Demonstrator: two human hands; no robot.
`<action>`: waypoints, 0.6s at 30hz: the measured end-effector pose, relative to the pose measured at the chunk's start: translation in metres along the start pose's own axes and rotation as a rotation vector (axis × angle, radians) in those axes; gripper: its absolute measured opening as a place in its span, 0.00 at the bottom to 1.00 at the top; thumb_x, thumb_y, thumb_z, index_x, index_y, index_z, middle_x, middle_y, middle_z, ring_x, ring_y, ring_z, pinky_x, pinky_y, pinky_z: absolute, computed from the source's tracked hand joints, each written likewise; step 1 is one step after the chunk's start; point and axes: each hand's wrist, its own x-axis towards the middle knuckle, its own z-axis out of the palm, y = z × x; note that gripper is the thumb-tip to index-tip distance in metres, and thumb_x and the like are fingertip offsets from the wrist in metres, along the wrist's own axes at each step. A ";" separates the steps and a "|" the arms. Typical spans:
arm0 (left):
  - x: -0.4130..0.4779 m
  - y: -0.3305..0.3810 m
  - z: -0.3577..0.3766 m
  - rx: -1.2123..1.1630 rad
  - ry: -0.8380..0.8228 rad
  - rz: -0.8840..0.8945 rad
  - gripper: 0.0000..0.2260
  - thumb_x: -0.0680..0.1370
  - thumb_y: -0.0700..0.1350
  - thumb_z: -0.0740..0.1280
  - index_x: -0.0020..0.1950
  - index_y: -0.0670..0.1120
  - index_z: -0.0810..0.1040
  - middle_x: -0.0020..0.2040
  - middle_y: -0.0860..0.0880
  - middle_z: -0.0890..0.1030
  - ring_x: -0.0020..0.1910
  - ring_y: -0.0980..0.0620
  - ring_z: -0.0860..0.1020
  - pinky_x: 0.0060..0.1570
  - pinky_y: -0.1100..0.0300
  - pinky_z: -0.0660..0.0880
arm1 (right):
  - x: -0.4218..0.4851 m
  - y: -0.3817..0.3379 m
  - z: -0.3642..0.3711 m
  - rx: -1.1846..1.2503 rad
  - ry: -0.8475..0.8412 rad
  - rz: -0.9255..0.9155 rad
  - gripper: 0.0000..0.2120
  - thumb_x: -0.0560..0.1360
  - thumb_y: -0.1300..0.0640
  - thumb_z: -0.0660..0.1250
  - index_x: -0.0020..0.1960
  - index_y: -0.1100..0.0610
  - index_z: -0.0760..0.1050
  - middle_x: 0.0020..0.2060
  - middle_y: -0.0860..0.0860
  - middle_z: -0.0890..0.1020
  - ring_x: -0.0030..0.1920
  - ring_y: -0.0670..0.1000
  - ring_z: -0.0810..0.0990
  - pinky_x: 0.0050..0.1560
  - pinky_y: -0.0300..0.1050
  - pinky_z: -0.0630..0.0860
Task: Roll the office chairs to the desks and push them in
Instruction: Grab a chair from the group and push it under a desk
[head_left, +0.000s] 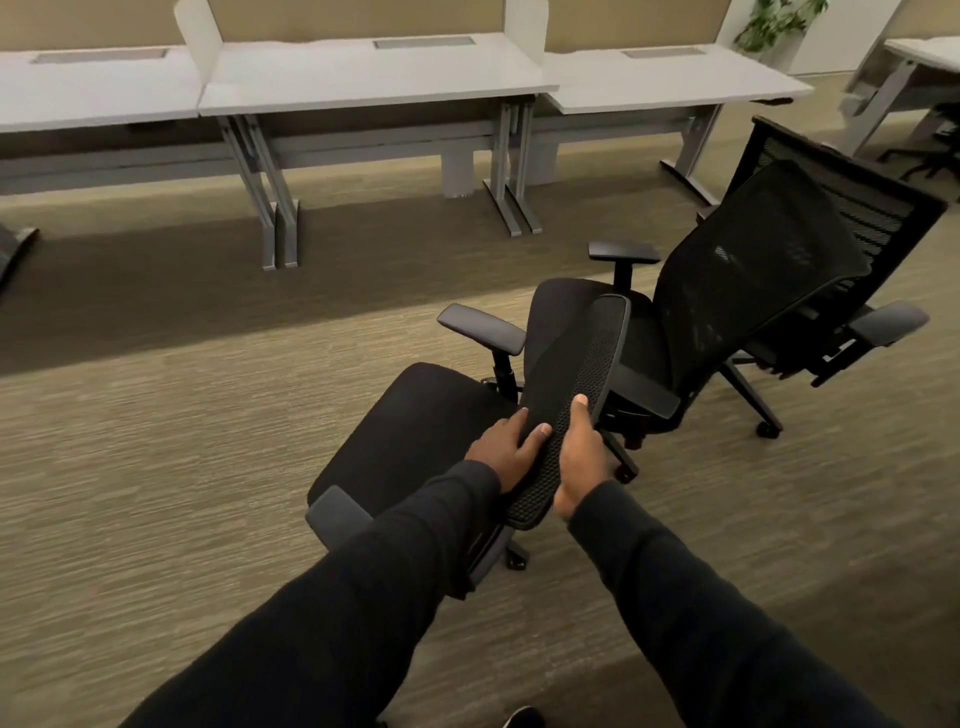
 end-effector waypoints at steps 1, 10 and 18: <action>-0.002 -0.012 -0.013 -0.030 -0.031 0.008 0.30 0.82 0.63 0.54 0.79 0.47 0.59 0.75 0.42 0.69 0.71 0.43 0.69 0.67 0.54 0.66 | -0.005 0.009 0.014 -0.002 -0.009 0.021 0.40 0.77 0.31 0.58 0.78 0.57 0.59 0.73 0.59 0.70 0.70 0.60 0.72 0.70 0.62 0.69; -0.016 -0.095 -0.111 -0.044 -0.221 -0.098 0.30 0.78 0.70 0.53 0.72 0.54 0.71 0.65 0.46 0.78 0.52 0.53 0.77 0.48 0.60 0.70 | -0.023 0.046 0.111 -0.054 -0.127 0.176 0.43 0.74 0.25 0.54 0.73 0.58 0.68 0.64 0.62 0.78 0.62 0.62 0.79 0.65 0.66 0.73; -0.025 -0.147 -0.174 0.049 -0.261 0.022 0.30 0.79 0.67 0.56 0.75 0.50 0.68 0.69 0.44 0.75 0.61 0.49 0.75 0.57 0.59 0.67 | -0.025 0.063 0.172 -0.111 -0.264 0.250 0.46 0.72 0.23 0.53 0.74 0.58 0.66 0.67 0.62 0.75 0.63 0.64 0.78 0.59 0.64 0.77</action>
